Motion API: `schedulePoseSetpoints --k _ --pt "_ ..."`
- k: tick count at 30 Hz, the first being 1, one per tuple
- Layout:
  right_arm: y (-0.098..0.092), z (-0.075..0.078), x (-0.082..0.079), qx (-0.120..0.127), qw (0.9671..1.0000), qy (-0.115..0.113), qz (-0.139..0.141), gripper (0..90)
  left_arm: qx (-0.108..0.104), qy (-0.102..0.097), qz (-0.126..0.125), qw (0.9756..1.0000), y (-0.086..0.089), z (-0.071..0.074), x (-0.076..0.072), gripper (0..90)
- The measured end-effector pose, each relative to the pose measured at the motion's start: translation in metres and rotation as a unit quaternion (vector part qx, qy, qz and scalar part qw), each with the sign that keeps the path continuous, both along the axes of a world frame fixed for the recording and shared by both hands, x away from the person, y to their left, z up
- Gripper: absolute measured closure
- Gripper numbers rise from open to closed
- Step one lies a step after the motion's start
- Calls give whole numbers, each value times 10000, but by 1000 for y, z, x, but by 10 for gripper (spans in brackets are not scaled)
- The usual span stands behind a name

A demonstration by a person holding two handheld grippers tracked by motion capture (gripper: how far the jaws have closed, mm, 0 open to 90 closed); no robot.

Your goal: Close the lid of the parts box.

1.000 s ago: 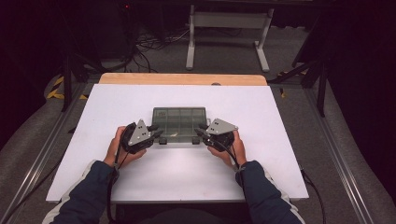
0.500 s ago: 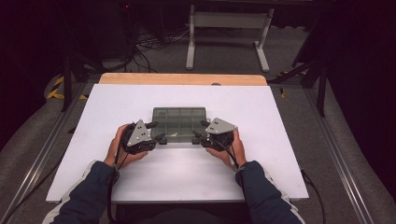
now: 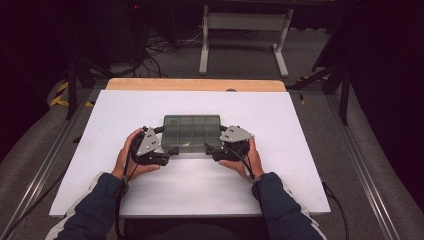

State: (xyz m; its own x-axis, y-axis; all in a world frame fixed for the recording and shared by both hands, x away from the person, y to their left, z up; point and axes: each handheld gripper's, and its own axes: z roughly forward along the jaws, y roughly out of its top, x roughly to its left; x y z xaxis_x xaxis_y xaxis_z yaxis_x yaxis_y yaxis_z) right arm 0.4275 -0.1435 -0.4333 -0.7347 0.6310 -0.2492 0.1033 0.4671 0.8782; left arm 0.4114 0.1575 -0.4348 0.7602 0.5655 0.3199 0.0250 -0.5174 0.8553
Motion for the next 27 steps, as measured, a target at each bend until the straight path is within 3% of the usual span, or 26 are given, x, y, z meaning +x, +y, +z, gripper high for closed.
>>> schedulePoseSetpoints --k 4,10,27 --pt "1 0 0 60 10000 -27 -45 136 -104 16 33 9999 0 0 0 132" --pt "1 0 0 140 9999 1 -48 93 -82 12 -6 10000 -1 1 -1 84" --pt "4 2 -3 -76 9998 -109 -118 111 -142 -28 -140 9998 -2 4 -5 67"
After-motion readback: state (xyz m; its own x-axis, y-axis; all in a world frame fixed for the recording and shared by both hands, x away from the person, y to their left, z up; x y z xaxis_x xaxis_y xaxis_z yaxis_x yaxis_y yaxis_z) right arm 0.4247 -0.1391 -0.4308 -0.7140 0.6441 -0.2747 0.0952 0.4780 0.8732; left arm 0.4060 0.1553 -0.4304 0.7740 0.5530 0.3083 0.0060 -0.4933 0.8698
